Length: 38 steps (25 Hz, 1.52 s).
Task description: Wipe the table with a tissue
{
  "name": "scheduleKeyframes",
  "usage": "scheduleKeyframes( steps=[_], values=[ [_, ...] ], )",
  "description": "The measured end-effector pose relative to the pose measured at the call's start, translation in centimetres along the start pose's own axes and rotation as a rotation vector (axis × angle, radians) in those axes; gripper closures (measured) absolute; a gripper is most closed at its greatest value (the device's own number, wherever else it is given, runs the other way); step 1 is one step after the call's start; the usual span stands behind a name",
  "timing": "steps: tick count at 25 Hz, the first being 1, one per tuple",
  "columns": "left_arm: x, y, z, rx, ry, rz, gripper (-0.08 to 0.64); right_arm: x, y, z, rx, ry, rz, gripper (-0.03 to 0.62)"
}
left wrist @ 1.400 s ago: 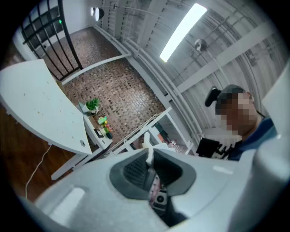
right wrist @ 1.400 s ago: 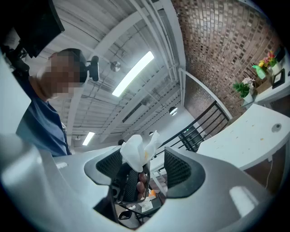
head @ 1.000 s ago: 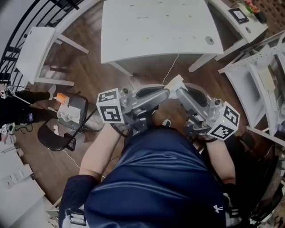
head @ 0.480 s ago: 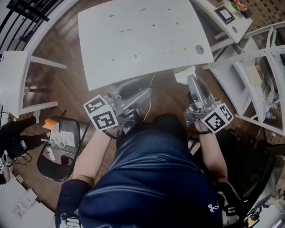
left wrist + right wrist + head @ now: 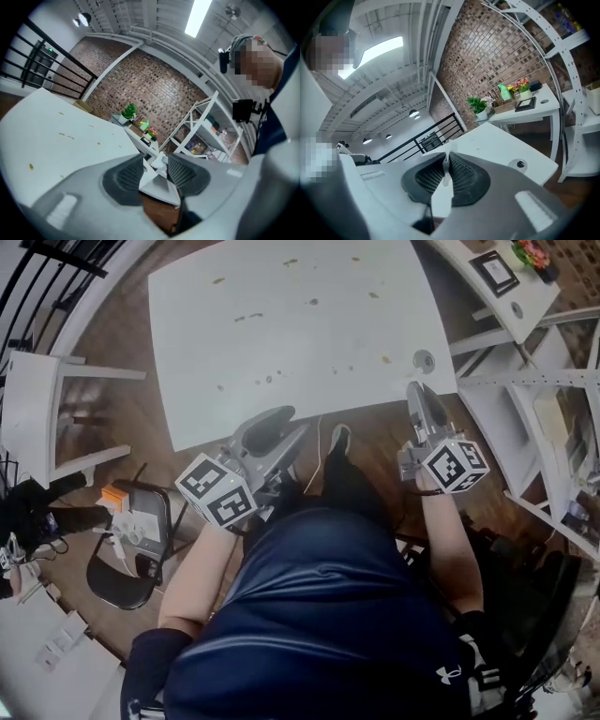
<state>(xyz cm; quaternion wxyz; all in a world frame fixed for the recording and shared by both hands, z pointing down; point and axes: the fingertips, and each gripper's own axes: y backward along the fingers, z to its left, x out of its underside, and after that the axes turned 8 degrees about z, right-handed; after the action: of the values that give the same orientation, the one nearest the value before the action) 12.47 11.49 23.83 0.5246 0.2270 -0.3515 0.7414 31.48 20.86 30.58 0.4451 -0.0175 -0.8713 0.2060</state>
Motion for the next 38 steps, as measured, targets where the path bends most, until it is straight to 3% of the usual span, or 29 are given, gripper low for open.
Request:
scheduleKeyframes(
  steps=[10, 13, 25, 38],
  values=[
    [0.2, -5.1, 3.8, -0.241, 0.004, 0.012, 0.407, 0.2, -4.7, -6.7, -0.013, 0.026, 0.125, 0.569],
    [0.8, -5.4, 5.2, -0.271, 0.008, 0.004, 0.408, 1.2, -5.8, -7.8, 0.006, 0.050, 0.160, 0.569],
    [2.4, -4.2, 9.2, -0.267, 0.115, 0.018, 0.413, 4.9, -9.7, -11.2, 0.139, 0.101, 0.246, 0.569],
    [2.5, -3.5, 11.6, -0.259, 0.160, 0.010, 0.419, 7.2, -10.0, -12.9, 0.240, 0.267, 0.379, 0.566]
  ],
)
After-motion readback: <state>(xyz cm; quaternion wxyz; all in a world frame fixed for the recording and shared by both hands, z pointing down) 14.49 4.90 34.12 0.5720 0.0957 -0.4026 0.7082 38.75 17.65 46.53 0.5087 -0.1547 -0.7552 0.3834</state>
